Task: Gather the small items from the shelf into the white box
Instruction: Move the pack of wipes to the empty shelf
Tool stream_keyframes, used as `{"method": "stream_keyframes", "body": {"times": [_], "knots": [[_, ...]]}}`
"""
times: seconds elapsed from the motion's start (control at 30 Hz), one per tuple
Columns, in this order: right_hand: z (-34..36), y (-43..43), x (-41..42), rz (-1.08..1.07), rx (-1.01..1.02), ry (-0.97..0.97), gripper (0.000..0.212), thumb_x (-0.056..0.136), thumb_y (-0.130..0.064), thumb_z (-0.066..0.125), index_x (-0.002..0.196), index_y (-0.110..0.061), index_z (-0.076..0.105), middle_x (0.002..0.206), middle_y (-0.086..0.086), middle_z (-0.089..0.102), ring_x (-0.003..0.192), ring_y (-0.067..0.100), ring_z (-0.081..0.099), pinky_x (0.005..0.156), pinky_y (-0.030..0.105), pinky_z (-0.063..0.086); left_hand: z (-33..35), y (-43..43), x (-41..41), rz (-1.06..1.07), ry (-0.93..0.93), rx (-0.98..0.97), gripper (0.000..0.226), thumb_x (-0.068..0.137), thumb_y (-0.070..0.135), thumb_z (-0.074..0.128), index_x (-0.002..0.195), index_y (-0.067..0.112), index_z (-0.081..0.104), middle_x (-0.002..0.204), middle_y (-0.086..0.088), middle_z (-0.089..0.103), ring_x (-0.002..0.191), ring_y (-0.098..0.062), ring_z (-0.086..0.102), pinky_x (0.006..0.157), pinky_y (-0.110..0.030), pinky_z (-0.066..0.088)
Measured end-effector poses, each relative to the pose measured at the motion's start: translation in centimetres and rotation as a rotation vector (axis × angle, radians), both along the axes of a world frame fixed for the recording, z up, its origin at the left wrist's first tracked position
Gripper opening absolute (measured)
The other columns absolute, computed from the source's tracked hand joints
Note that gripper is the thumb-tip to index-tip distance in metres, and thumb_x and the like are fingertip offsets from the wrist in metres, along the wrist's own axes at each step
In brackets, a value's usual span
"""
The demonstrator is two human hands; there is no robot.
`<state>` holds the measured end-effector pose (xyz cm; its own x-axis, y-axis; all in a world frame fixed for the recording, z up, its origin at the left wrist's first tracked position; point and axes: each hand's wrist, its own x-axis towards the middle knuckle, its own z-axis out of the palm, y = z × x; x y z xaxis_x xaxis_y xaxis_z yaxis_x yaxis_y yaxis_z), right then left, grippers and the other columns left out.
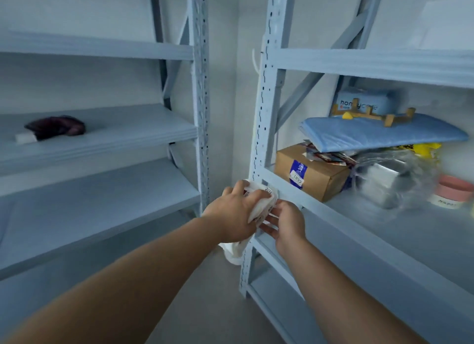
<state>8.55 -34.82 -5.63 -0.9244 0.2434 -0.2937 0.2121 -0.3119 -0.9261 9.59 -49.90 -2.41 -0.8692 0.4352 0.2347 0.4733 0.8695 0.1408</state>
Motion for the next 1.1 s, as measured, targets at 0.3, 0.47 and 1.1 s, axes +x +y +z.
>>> {"method": "stream_keyframes", "body": {"times": [0.3, 0.47, 1.1], "knots": [[-0.6, -16.5, -2.1, 0.16, -0.011, 0.01, 0.027, 0.087, -0.013, 0.051, 0.098, -0.002, 0.073, 0.095, 0.024, 0.075, 0.086, 0.038, 0.073, 0.076, 0.053, 0.06, -0.9, -15.7, 0.5, 0.181, 0.016, 0.009, 0.068, 0.082, 0.045, 0.059, 0.14, 0.049, 0.024, 0.143, -0.006, 0.026, 0.117, -0.038, 0.045, 0.079, -0.049, 0.053], [-1.9, -23.7, -4.6, 0.281, -0.018, -0.014, 0.024, 0.086, -0.019, 0.053, 0.096, -0.011, 0.074, 0.086, 0.015, 0.077, 0.071, 0.027, 0.075, 0.058, 0.036, 0.059, -1.5, -22.3, 0.2, 0.299, 0.001, 0.039, 0.066, 0.082, 0.046, 0.056, 0.141, 0.048, 0.025, 0.144, -0.006, 0.025, 0.119, -0.038, 0.043, 0.08, -0.046, 0.05], [0.4, -39.8, -24.4, 0.593, -0.101, 0.068, 0.033, 0.085, -0.013, 0.048, 0.108, -0.003, 0.069, 0.106, 0.019, 0.073, 0.095, 0.035, 0.073, 0.061, 0.036, 0.06, 0.4, -36.1, -16.7, 0.632, 0.017, 0.001, 0.066, 0.086, 0.048, 0.056, 0.142, 0.051, 0.022, 0.145, -0.004, 0.024, 0.124, -0.037, 0.041, 0.085, -0.047, 0.05]]}}
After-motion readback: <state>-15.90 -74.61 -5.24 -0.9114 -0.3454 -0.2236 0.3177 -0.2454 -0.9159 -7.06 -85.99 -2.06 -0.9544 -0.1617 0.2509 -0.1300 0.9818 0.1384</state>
